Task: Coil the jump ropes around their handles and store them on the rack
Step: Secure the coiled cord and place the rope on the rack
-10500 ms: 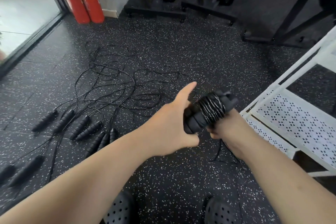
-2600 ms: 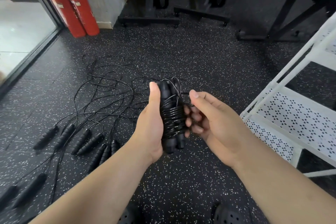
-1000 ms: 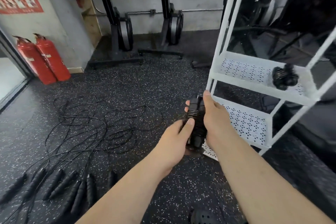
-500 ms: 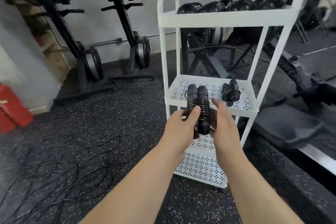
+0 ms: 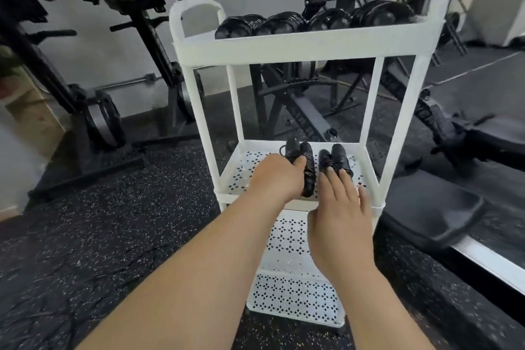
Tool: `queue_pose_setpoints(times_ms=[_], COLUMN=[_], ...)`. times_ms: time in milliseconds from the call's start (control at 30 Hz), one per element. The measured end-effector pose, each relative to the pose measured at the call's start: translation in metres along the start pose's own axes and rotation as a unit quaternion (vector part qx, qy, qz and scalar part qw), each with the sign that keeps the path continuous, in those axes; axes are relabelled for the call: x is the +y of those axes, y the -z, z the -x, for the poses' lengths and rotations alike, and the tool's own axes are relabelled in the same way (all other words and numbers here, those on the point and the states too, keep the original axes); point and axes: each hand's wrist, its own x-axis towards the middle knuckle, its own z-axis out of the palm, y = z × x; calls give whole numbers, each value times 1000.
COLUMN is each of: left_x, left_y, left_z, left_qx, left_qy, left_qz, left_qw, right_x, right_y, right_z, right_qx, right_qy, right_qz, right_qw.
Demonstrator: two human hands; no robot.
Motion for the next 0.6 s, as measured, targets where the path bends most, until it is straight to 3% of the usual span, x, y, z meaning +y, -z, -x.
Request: queue_pose_setpoints(times_ms=[233,467,600], left_x=[4,9,12], left_y=[-31,-52,-49], left_z=[-21,-35,-31], left_qx=[-11,-6,-45], left_qy=[-17,-33,-57], left_qz=[-40,-46,-29], left_qw=[999,998,997], right_x=[-2,-2,-3], right_y=[-4,-6,-8], right_z=[-5,-6,-8], right_qx=[46,66,74], right_qy=[-93,-117,-114], right_qz=[40,16,15], right_qw=[994,991,991])
